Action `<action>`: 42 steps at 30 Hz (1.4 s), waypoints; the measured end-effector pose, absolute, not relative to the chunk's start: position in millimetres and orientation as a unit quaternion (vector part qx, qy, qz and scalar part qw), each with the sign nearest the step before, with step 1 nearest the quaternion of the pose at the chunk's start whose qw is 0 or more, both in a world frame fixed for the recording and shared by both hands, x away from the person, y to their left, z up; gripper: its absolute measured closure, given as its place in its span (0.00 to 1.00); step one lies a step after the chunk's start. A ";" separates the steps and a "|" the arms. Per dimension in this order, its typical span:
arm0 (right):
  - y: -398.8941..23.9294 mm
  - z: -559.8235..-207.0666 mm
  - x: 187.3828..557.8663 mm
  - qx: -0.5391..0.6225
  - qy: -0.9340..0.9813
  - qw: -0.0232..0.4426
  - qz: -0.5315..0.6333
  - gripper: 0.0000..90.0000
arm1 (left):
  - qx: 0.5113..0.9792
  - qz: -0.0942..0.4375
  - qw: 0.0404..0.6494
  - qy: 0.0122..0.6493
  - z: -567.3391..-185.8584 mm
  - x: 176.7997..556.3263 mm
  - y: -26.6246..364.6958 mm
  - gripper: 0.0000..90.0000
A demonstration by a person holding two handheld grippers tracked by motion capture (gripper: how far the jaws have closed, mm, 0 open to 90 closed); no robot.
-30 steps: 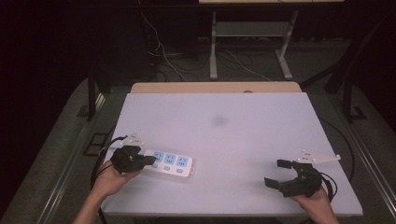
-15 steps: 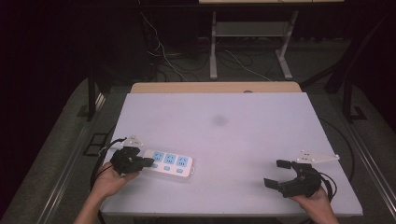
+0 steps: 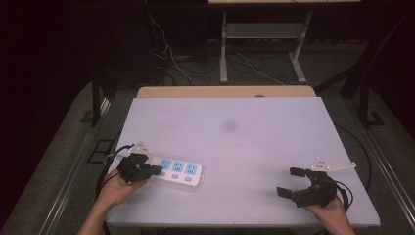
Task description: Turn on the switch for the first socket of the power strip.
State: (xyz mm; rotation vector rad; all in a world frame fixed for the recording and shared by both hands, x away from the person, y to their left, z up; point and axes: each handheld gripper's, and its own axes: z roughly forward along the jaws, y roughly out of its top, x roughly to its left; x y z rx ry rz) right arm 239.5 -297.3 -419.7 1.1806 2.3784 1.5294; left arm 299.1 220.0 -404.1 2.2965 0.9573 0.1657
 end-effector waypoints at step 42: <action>-306.7 -417.4 237.0 0.384 0.768 0.041 0.511 0.01 | 0.833 -0.011 0.384 0.398 -420.5 304.0 226.7 1.00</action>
